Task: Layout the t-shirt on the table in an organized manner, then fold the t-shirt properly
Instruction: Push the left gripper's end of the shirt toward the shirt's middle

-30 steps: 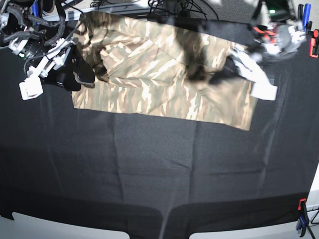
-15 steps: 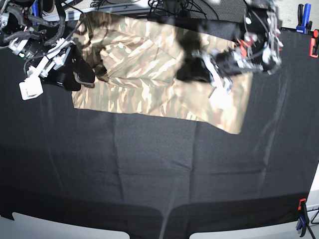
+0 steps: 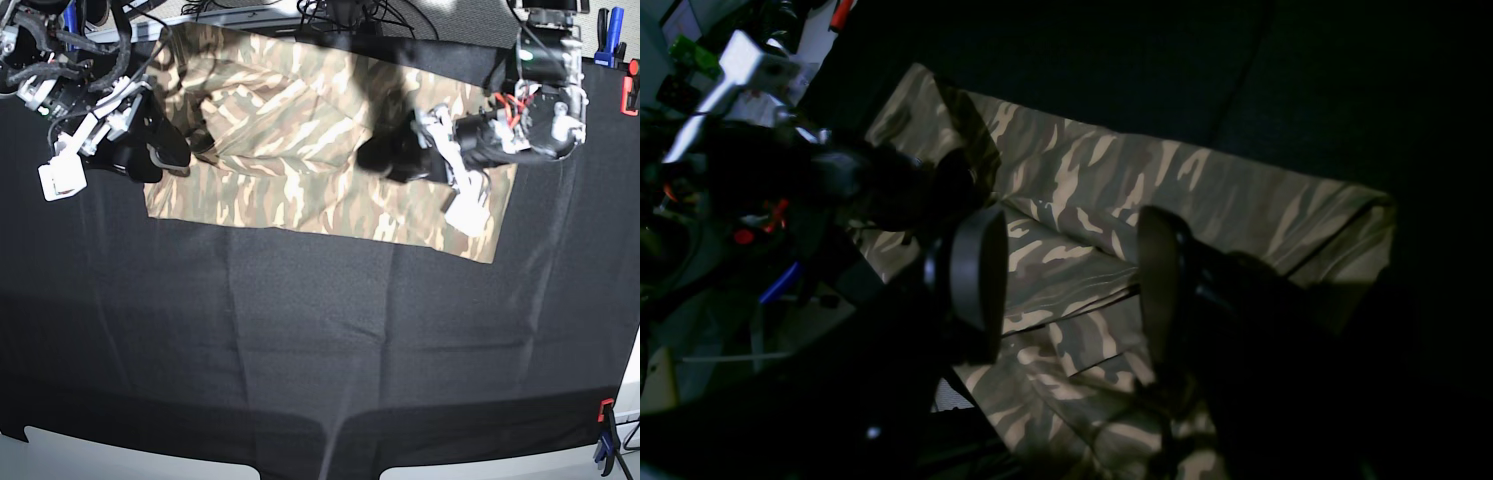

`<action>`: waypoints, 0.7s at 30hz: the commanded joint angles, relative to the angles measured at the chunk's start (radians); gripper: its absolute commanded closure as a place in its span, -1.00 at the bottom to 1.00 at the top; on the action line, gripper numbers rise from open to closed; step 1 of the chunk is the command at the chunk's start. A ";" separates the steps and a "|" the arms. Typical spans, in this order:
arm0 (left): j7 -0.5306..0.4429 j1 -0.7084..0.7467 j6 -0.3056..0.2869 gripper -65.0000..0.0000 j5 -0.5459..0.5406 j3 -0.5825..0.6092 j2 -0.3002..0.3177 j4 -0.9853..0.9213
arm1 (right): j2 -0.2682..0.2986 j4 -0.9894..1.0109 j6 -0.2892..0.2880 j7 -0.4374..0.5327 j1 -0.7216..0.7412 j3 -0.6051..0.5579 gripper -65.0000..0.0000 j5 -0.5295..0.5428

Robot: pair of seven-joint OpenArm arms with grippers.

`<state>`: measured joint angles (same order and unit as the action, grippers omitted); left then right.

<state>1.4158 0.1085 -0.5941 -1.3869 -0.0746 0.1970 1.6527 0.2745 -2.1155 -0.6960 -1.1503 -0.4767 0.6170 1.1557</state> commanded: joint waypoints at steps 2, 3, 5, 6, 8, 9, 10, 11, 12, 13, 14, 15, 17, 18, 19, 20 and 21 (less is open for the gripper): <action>-0.020 -0.047 -0.077 -0.11 -0.053 -0.009 0.004 0.021 | 0.011 -0.014 -0.002 0.020 0.003 0.005 0.07 0.026; -0.020 -0.059 -0.104 -0.11 -0.032 -0.018 0.004 0.021 | 0.011 -0.014 -0.002 0.019 0.003 0.005 0.07 0.026; -0.034 -0.081 -0.104 -0.11 0.050 -0.056 0.006 0.021 | 0.011 -0.014 -0.002 0.019 0.002 0.005 0.07 0.026; -0.084 -0.090 -0.104 -0.11 0.098 -0.080 0.006 0.021 | 0.011 -0.014 -0.002 0.019 0.002 0.005 0.07 0.025; -0.185 -0.095 -0.104 -0.11 0.198 -0.132 0.006 0.021 | 0.011 -0.014 -0.002 0.019 0.002 0.005 0.07 0.025; -0.224 -0.090 -0.104 -0.11 0.246 -0.154 0.006 0.020 | 0.011 -0.014 -0.002 0.019 0.002 0.005 0.07 0.022; -0.251 -0.080 -0.104 -0.11 0.292 -0.171 0.006 0.020 | 0.011 -0.014 -0.002 0.019 0.002 0.005 0.07 0.016; -0.273 -0.069 -0.104 -0.11 0.340 -0.180 0.006 0.020 | 0.011 -0.014 -0.002 0.019 0.002 0.005 0.07 -0.005; -0.294 -0.055 -0.104 -0.11 0.384 -0.182 0.006 0.018 | 0.010 -0.014 -0.002 0.019 0.002 0.005 0.07 -0.042; -0.326 -0.037 -0.104 -0.11 0.426 -0.180 0.006 0.014 | 0.008 -0.014 -0.002 0.021 0.003 0.005 0.07 -0.096; -0.373 -0.016 -0.104 -0.11 0.460 -0.179 0.005 0.008 | 0.003 -0.014 -0.002 0.039 0.003 0.005 0.07 -0.170; -0.428 0.005 -0.104 -0.11 0.487 -0.178 0.003 0.001 | -0.002 -0.014 -0.002 0.075 0.002 0.005 0.07 -0.253; -0.513 0.045 -0.104 -0.11 0.517 -0.174 0.003 -0.017 | -0.016 -0.013 -0.002 0.174 0.003 0.005 0.07 -0.429; -0.520 0.062 -0.104 -0.11 0.515 -0.171 0.003 -0.026 | -0.020 -0.013 -0.002 0.214 0.003 0.005 0.07 -0.501; -0.520 0.078 -0.104 -0.11 0.517 -0.165 0.002 -0.034 | -0.024 -0.013 0.006 0.238 0.003 0.005 0.07 -0.554; -0.521 0.091 -0.104 -0.11 0.529 -0.158 0.003 -0.041 | -0.023 -0.011 0.045 0.249 0.003 0.005 0.07 -0.594; -0.531 0.099 -0.104 -0.11 0.554 -0.151 0.003 -0.049 | -0.023 -0.004 0.075 0.254 0.003 0.005 0.07 -0.618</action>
<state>0.9043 0.2153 -0.6891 -0.8146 -0.2234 0.1947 1.5906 0.2432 -2.1078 -0.6197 -0.9199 -0.4763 0.6174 0.5247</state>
